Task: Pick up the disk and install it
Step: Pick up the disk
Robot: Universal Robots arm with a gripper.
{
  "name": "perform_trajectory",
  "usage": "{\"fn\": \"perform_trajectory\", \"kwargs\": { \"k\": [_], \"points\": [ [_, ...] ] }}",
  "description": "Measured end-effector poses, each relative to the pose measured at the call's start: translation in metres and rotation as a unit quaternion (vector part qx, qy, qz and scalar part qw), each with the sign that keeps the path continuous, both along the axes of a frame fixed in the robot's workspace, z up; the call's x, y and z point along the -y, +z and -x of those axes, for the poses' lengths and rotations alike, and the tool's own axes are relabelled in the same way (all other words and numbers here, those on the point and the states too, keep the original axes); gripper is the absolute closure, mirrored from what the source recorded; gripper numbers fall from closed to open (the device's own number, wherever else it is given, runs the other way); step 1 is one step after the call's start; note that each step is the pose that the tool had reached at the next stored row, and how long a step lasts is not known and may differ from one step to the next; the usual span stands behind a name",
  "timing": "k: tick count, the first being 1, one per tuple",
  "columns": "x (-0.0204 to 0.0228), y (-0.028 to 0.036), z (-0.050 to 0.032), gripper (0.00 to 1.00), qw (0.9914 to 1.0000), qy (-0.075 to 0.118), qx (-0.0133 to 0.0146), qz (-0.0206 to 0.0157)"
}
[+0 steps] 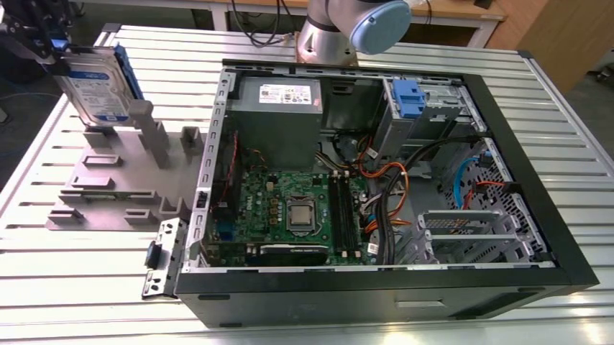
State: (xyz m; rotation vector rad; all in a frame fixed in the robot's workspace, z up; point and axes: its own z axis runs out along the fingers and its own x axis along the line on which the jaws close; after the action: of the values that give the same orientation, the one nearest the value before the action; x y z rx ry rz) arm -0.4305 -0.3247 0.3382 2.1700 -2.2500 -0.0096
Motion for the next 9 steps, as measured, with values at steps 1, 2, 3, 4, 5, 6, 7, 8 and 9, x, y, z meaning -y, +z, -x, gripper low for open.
{"fn": "perform_trajectory", "kwargs": {
  "k": [1,2,3,4,5,6,7,8,9],
  "points": [
    [0.0000,0.0002,0.0000,0.63,1.00000,0.000,0.0000,0.0000],
    [0.0000,0.0003,0.0000,0.63,1.00000,0.000,0.0001,-0.0001],
    [0.0000,0.0003,0.0000,0.63,1.00000,0.000,0.0002,-0.0001],
    [0.0000,0.0007,0.0000,0.63,1.00000,0.000,0.0000,0.0000],
    [0.0000,0.0009,0.0000,0.63,1.00000,0.000,0.0000,0.0000],
    [0.0000,0.0009,0.0000,0.63,1.00000,0.000,0.0001,0.0000],
    [0.0000,0.0009,0.0000,0.63,1.00000,0.000,0.0001,0.0000],
    [0.0000,0.0009,0.0000,0.63,1.00000,0.000,0.0000,0.0000],
    [0.0000,0.0009,0.0000,0.63,1.00000,0.000,0.0000,0.0000]
  ]
}}
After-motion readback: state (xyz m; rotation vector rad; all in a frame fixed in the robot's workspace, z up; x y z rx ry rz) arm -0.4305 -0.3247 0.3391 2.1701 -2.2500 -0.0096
